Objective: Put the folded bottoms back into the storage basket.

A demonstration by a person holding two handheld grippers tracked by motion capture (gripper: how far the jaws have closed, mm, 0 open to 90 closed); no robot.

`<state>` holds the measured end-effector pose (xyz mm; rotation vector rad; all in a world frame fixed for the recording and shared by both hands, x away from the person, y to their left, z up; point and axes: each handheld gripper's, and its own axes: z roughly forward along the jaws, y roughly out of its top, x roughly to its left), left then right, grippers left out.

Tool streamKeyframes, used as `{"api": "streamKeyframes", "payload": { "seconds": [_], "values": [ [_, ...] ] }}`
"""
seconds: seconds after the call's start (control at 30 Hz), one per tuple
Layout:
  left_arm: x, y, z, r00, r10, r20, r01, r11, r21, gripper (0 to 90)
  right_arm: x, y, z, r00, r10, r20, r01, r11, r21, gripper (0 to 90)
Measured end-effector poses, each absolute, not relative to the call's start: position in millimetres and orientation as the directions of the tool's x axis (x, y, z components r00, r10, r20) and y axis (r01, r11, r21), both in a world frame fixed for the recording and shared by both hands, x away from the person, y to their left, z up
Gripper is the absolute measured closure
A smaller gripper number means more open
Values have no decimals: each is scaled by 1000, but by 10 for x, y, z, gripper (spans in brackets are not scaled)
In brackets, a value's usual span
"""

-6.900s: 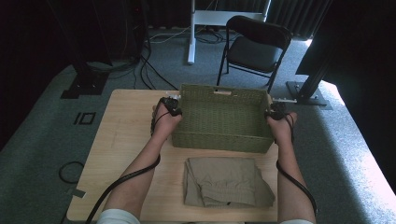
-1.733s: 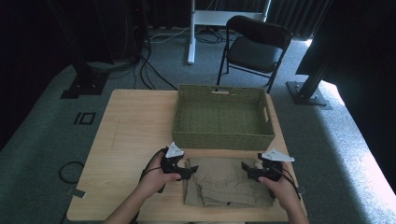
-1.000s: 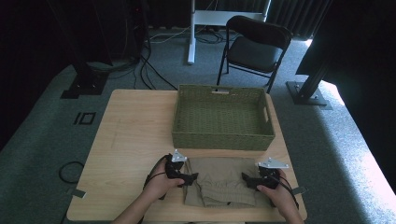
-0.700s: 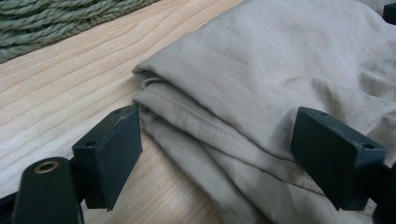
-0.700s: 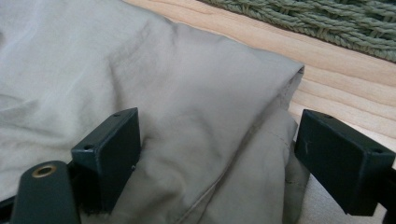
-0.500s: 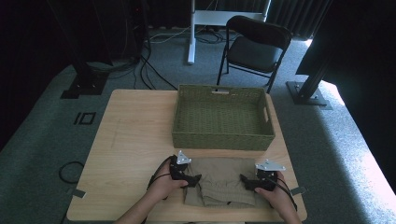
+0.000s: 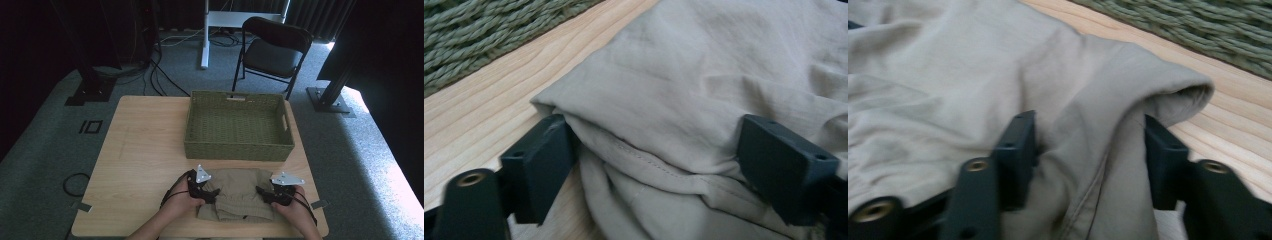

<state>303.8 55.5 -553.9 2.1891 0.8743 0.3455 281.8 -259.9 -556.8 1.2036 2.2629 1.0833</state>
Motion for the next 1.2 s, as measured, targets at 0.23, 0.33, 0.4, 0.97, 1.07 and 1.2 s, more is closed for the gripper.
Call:
{"api": "streamKeyframes", "payload": {
  "seconds": [0.23,0.33,0.4,0.97,1.07,1.2],
  "values": [
    [3041,551,-5524,777,621,-104,475,-469,745,687,2808,-2500,-5508,-585,809,53,571,364,736,736],
    [3068,560,-5500,779,616,-118,486,-474,734,742,2825,-2482,-5473,-568,821,54,592,362,720,783],
    [3075,571,-5477,781,612,-125,488,-473,733,754,2833,-2483,-5452,-562,825,64,601,354,716,793],
    [3125,697,-5006,773,617,-147,459,-383,801,785,2846,-2491,-4959,-580,807,114,545,281,790,802],
    [3142,708,-4931,774,616,-147,452,-375,809,785,2852,-2490,-4881,-585,803,116,535,275,799,803],
    [3150,717,-4857,779,610,-146,444,-372,815,786,2856,-2504,-4792,-588,800,118,523,266,809,803]
  ]
}}
